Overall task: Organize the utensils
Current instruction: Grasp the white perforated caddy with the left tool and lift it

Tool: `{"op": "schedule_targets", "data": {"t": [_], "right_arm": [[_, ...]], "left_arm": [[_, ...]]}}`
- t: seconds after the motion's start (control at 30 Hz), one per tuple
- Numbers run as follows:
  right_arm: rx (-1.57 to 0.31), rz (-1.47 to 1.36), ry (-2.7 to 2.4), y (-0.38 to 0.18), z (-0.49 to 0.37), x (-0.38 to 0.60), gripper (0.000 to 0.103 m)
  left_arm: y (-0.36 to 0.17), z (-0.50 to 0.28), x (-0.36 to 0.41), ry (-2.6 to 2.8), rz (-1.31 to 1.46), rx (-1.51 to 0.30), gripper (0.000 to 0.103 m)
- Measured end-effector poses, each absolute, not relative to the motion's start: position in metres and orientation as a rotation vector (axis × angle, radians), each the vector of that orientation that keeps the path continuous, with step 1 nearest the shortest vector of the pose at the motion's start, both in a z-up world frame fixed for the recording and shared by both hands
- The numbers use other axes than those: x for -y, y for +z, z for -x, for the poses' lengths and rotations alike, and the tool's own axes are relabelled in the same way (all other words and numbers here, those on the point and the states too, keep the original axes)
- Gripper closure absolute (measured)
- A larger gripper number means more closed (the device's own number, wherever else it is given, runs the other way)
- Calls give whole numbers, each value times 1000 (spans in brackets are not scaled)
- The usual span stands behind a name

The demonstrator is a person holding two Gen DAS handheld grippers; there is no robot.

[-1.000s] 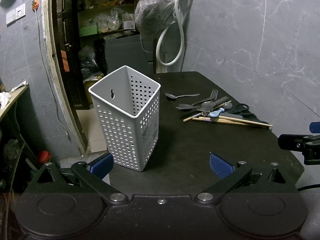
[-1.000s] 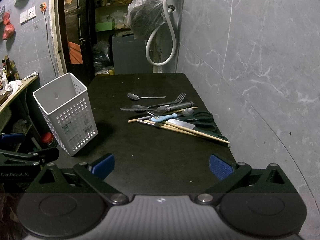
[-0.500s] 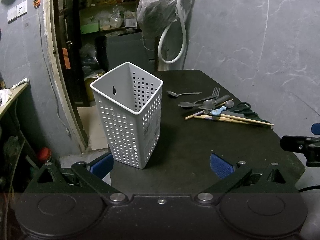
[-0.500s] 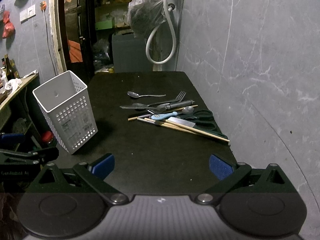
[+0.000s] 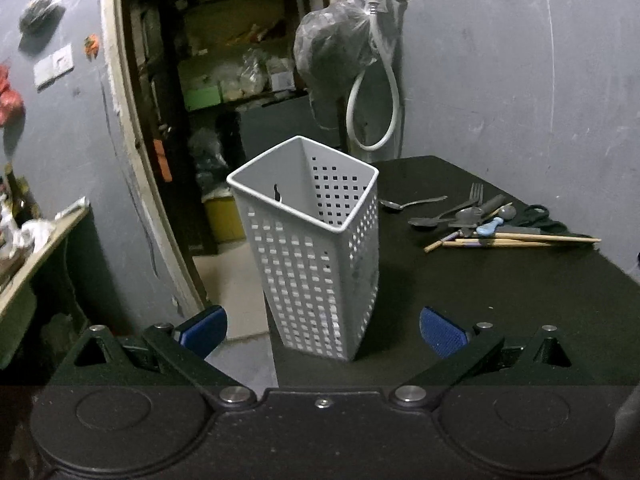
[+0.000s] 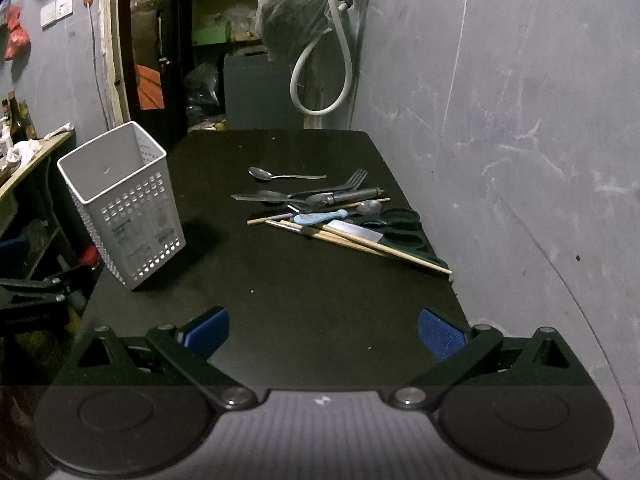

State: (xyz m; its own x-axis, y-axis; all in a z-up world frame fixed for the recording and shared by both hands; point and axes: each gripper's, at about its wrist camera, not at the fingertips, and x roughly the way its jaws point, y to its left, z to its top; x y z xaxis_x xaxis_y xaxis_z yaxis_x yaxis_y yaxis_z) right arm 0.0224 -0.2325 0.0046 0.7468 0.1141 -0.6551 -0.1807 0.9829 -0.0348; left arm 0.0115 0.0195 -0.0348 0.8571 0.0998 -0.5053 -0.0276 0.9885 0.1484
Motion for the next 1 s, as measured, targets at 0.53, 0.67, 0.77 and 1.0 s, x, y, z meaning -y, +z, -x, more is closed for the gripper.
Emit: {"op": "schedule_targets", "data": {"t": [0.53,0.67,0.77,1.0], "right_arm": [[-702,199,313,-27,-100,234,0],[-704,213,352,-39,-117,234,0],[-709,220,381,-47,-126,234,0],[-674,251,401,-64,-144,229,0]], "left_arm": [[-48,-109,-22,162,-180,-494,1],[-51,-118,-13,160,-199,-497,3],[-53,-118,-10,158,-211,-485,5],[-56,-114,-1,180,-229,-474,6]]}}
